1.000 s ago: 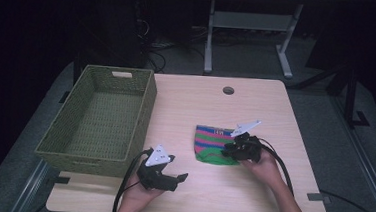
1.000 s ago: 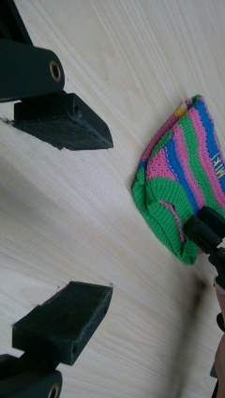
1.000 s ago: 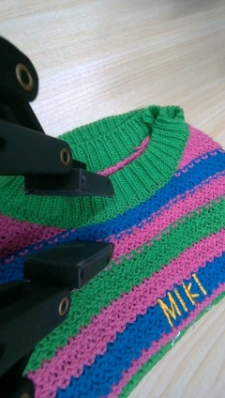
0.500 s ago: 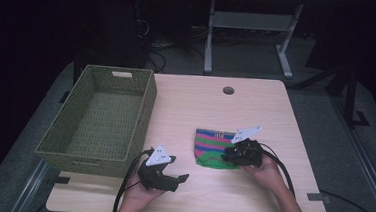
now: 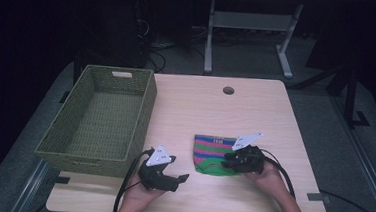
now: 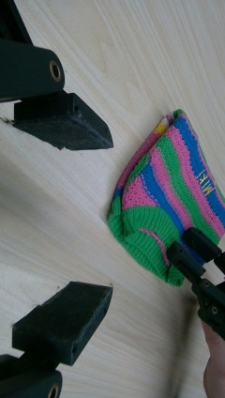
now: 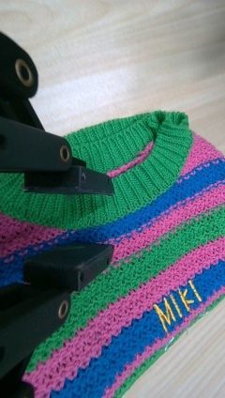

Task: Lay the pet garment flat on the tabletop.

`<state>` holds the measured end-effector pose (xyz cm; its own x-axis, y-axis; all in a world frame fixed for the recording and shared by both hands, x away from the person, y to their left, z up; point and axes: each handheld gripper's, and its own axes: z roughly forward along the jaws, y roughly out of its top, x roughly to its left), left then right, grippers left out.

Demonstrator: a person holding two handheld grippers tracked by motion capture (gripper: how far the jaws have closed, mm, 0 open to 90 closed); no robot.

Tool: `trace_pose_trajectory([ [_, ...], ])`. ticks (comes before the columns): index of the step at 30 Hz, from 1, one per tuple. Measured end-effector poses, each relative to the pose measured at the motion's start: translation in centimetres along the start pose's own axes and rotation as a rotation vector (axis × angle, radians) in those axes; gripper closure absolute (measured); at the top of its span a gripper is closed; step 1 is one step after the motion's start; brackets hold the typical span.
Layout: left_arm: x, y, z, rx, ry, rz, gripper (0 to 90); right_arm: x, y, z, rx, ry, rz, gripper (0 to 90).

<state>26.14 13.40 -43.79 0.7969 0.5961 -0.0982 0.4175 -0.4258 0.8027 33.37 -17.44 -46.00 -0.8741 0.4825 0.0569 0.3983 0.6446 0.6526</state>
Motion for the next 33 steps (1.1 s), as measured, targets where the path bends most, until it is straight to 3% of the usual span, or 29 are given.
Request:
trace_pose_trajectory([
  [18, -0.2, 0.1, -0.1, -0.005, -0.015, 0.003, 26.2, 2.3, -1.3, -0.7, -0.023, 0.018, -0.038, 62.3],
  [22, -0.4, 0.1, 0.0, 0.002, -0.037, 0.006, 30.4, 2.9, -1.6, -0.9, -0.025, 0.018, -0.042, 61.9],
  [24, -0.5, 0.1, 0.0, 0.001, -0.041, 0.010, 30.5, 3.1, -1.6, -1.0, -0.010, 0.014, -0.066, 61.6],
  [29, -0.5, 0.1, 0.0, 0.001, -0.043, 0.014, 30.5, 3.5, -1.6, -1.0, -0.005, 0.026, -0.072, 57.8],
  [33, -0.7, 0.1, 0.3, 0.013, -0.049, 0.022, 30.6, 4.5, -1.5, -1.0, 0.015, 0.008, -0.123, 56.3],
])
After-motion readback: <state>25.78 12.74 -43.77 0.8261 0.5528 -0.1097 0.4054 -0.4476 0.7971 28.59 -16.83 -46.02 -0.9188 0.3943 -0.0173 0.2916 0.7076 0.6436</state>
